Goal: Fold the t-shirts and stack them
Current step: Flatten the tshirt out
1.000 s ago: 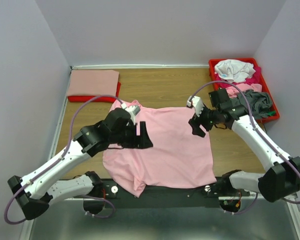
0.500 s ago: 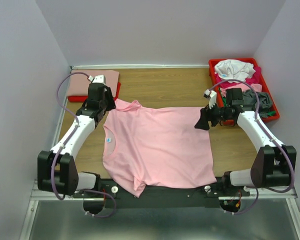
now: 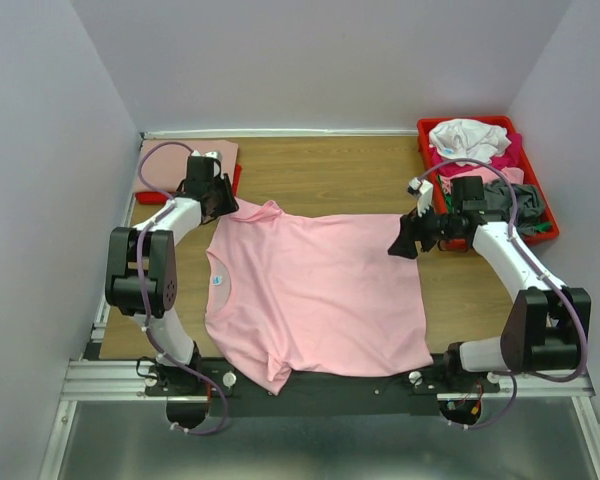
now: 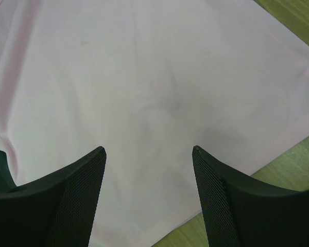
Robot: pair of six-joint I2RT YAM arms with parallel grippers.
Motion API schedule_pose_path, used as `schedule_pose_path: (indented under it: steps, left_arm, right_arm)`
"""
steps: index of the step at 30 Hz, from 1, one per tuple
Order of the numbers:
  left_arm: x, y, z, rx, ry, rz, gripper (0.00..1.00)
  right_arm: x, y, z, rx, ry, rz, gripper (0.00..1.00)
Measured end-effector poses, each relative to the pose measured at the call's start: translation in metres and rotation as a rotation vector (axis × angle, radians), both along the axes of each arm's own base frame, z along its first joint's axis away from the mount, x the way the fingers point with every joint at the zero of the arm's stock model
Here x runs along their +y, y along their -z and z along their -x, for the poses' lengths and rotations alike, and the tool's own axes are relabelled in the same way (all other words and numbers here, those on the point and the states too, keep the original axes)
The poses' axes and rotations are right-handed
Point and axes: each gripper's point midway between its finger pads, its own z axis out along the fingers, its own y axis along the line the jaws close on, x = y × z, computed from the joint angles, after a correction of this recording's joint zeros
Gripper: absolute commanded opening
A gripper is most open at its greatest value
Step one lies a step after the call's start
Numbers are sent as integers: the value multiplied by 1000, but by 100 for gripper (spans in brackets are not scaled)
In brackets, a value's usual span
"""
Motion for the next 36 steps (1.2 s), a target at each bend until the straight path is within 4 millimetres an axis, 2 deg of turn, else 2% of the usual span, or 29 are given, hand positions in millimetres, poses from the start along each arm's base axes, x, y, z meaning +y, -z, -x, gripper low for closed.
schedule_pose_path:
  steps: [6,19,36]
  left_arm:
    - [-2,4,-13,2,17,-3,41]
    - [-1,32,-15,62,39,-28,42]
    - [3,33,-15,61,41,-56,44]
  right_arm:
    - [0,3,-1,10,2,1,75]
    - [0,4,-1,13,2,1,75]
    - [-2,4,-1,14,6,1,75]
